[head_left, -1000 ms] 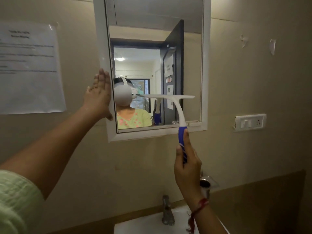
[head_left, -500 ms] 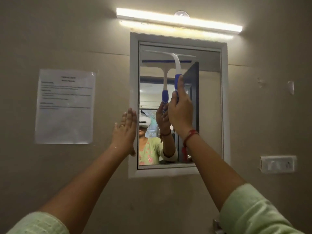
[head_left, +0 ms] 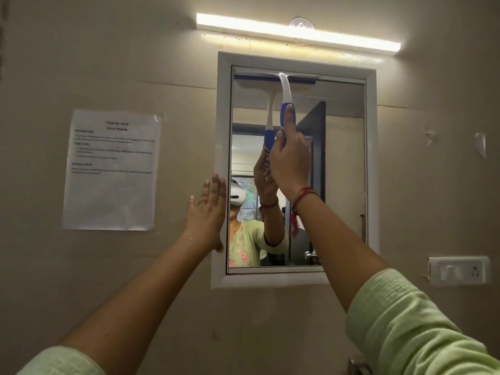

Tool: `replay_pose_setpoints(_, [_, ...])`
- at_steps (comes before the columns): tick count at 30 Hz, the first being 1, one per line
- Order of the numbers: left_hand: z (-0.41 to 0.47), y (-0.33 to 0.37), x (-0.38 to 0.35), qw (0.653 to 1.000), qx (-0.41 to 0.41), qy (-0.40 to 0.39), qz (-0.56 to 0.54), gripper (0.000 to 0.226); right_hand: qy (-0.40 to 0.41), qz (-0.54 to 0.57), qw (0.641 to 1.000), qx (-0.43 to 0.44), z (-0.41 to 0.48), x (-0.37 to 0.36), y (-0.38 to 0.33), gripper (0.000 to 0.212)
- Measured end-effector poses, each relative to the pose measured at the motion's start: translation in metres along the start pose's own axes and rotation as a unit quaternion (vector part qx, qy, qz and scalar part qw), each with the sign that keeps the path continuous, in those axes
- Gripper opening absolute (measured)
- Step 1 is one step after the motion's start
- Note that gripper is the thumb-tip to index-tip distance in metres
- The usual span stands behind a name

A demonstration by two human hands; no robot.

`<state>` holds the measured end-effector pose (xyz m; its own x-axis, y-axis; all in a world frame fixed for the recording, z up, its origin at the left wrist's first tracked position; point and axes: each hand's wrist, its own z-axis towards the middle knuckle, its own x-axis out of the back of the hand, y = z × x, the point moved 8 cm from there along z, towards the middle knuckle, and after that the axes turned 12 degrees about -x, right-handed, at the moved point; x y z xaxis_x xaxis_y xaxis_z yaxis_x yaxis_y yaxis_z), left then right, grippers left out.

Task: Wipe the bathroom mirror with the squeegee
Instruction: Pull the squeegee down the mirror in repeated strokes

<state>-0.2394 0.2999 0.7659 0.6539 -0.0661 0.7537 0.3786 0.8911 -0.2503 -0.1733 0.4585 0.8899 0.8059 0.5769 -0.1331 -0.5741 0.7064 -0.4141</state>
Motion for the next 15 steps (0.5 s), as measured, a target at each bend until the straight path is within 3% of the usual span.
replay_pose_setpoints(15, [0.001,-0.002,-0.004,1.0,-0.006,0.011,-0.019,0.149,0.024,-0.08,0.996,0.008,-0.019,-0.01,0.007,0.057])
